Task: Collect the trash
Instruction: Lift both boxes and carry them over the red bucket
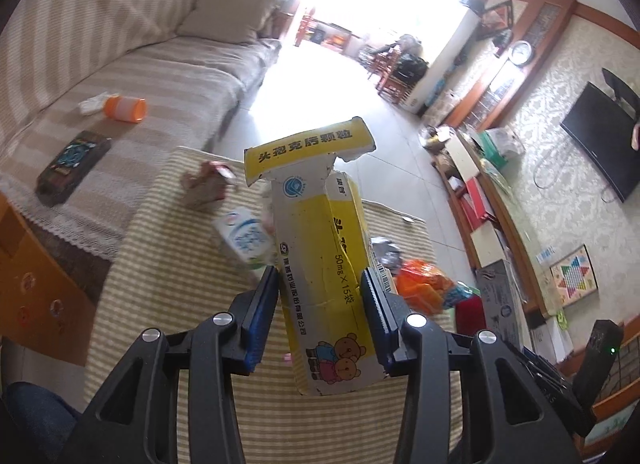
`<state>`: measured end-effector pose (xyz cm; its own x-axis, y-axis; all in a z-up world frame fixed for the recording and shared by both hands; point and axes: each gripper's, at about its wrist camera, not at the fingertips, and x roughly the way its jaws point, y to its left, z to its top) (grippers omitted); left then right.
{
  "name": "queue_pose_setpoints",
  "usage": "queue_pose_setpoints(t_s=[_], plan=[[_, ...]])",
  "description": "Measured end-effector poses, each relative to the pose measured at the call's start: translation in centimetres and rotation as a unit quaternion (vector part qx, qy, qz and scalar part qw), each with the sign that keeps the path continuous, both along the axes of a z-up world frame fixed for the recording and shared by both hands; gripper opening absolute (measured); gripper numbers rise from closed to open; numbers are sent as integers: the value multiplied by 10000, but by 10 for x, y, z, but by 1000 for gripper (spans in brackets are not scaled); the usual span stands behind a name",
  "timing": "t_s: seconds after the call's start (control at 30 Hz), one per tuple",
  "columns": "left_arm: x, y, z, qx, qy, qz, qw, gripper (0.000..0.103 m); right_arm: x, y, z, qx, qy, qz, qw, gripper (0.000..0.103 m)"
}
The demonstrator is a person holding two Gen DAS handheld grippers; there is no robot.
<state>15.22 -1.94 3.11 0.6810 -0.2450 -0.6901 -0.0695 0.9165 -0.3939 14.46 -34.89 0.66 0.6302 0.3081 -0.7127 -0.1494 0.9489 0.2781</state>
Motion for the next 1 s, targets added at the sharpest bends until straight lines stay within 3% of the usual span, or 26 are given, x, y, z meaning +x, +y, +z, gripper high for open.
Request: queue_pose_setpoints(t_s=[0.33, 0.7, 1.0], plan=[[31, -99, 10, -111, -110, -1113, 9937, 40, 2, -83, 7, 77, -140, -787, 9968, 49], [61, -237, -2, -84, 48, -2382, 9712, 40, 5, -171, -8, 149, -53, -1479, 9889, 49], [81, -318, -29, 56, 321, -2888, 9568, 40, 12, -215, -32, 187, 135, -1718, 9849, 49]])
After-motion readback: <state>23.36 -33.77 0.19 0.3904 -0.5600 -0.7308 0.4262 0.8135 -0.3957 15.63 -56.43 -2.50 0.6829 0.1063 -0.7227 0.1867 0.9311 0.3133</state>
